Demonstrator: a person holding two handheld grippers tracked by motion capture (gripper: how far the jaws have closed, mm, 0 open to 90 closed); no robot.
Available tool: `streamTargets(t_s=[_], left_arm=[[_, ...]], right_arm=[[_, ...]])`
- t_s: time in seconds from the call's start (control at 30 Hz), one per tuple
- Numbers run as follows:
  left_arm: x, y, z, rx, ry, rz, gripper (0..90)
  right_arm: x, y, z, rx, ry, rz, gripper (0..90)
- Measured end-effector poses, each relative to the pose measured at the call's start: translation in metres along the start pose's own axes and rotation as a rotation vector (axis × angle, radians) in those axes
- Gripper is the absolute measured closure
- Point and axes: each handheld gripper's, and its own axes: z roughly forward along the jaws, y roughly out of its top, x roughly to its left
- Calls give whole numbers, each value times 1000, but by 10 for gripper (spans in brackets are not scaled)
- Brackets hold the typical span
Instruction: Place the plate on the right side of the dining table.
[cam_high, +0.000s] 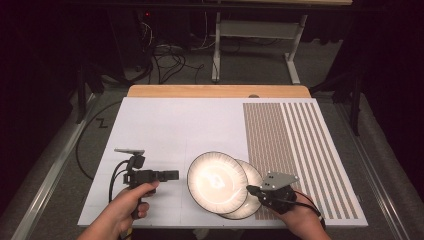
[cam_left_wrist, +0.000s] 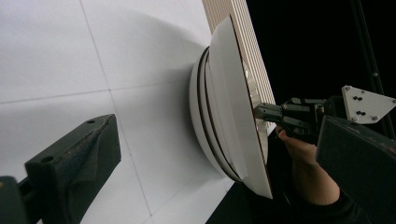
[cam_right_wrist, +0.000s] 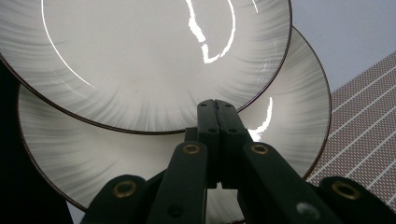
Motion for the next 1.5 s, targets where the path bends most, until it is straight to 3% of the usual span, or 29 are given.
streamTargets(t_s=[0.33, 0.63, 0.8, 0.9, 0.93, 0.97, 1.0, 1.2, 1.5], left_arm=[[-6, -3, 19, 53, -9, -8, 8], [-7, -5, 35, 92, -48, -68, 9], [-9, -6, 42, 102, -53, -78, 27], [-10, -5, 43, 102, -40, -88, 162], [-10, -4, 44, 104, -41, -89, 162], [-10, -4, 44, 115, -51, -89, 261], [-10, -4, 45, 118, -55, -92, 261], [-11, -2, 48, 131, -41, -83, 457], [-16, 0, 53, 156, 12, -72, 577]], right_arm=[[0, 0, 0, 0, -1, -1, 900], [1, 0, 0, -4, -1, -3, 900], [1, 0, 0, -4, -1, -3, 900], [1, 0, -1, 0, -3, -1, 900], [1, 0, -1, 0, -3, -1, 900], [1, 0, -1, 0, -3, -1, 900], [1, 0, -1, 0, -3, -1, 900], [1, 0, -1, -1, -3, 0, 900], [2, 1, -1, 0, -8, -3, 900]])
